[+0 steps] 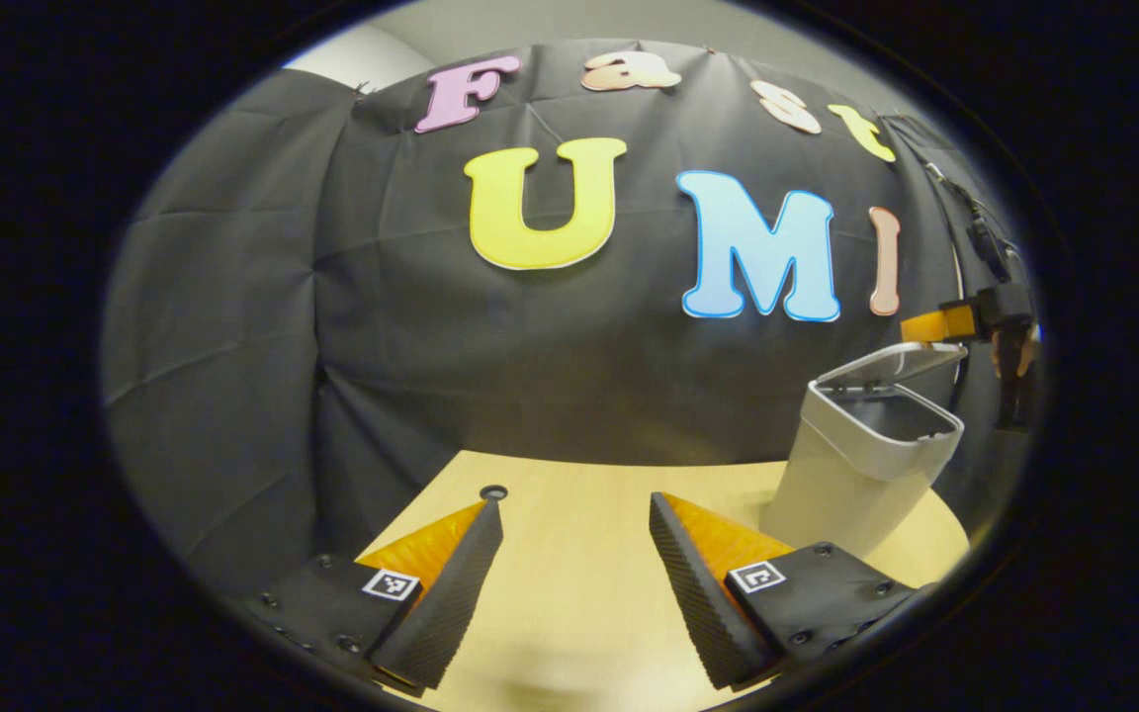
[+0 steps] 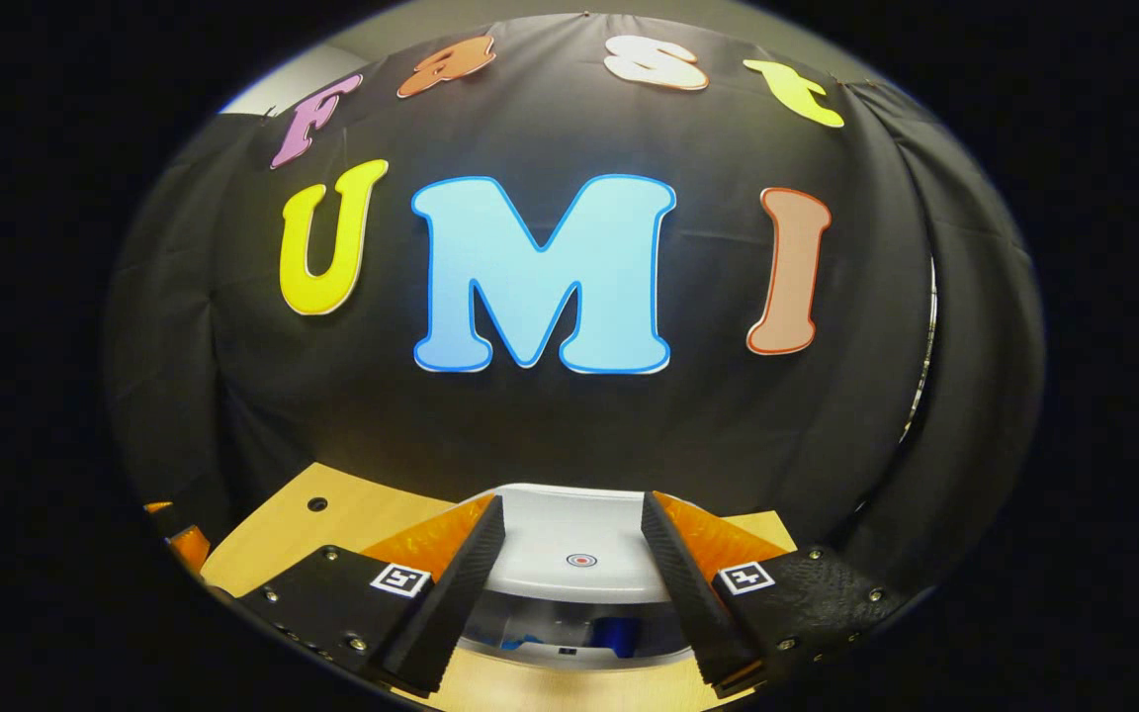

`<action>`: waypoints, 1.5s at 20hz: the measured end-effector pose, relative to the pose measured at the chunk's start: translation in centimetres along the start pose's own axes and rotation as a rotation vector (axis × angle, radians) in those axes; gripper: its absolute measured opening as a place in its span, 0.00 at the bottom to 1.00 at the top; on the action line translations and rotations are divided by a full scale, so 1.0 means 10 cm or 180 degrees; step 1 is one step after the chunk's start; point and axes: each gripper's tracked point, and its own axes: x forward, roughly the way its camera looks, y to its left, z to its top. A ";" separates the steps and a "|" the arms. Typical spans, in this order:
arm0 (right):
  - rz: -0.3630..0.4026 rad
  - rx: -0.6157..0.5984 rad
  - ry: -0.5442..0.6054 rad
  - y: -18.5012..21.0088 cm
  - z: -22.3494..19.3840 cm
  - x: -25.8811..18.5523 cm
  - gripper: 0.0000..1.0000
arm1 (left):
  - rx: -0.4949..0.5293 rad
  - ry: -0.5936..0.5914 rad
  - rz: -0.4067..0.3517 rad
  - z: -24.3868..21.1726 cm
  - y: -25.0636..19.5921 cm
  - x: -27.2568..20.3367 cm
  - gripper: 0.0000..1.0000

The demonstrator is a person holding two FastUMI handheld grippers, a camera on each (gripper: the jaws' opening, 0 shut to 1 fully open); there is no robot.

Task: Press the lid of the desktop garbage bin to open it, pick up the crumpled paper on the desktop and throw it into the bin, then pick up the pop can on the desktop and drop it into the bin, and finally close the garbage bin lid.

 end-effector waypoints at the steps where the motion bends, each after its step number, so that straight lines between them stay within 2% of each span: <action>1: 0.0007 0.0007 0.0040 0.01 -0.06 0.01 0.90 | -0.0007 0.0010 0.0009 -0.01 0.01 -0.01 1.00; 2: 0.0010 0.0017 0.0081 0.02 -0.13 0.03 0.90 | -0.0013 0.0016 0.0018 -0.02 0.02 -0.01 0.98; 5: 0.0027 0.0060 0.0170 0.04 -0.28 0.05 0.90 | -0.0018 0.0029 0.0048 -0.04 0.06 -0.03 1.00; 9: 0.0044 0.0117 0.0308 0.05 -0.51 0.09 0.90 | -0.0017 0.0038 0.0053 -0.05 0.04 -0.03 0.95; 10: 0.0045 0.0118 0.0334 0.05 -0.56 0.09 0.90 | -0.0008 0.0039 0.0053 -0.05 0.03 -0.03 1.00; 12: 0.0038 0.0097 0.0360 0.07 -0.61 0.10 0.90 | 0.0002 0.0041 0.0052 -0.05 0.02 -0.02 1.00; 19: -0.0002 0.0040 0.0316 0.07 -0.66 0.09 0.90 | -0.0043 0.0077 0.0059 -0.10 0.00 -0.01 0.98; 30: -0.0038 0.0063 0.0201 0.07 -0.68 0.09 0.92 | -0.0113 0.0105 0.0021 -0.14 -0.14 0.09 1.00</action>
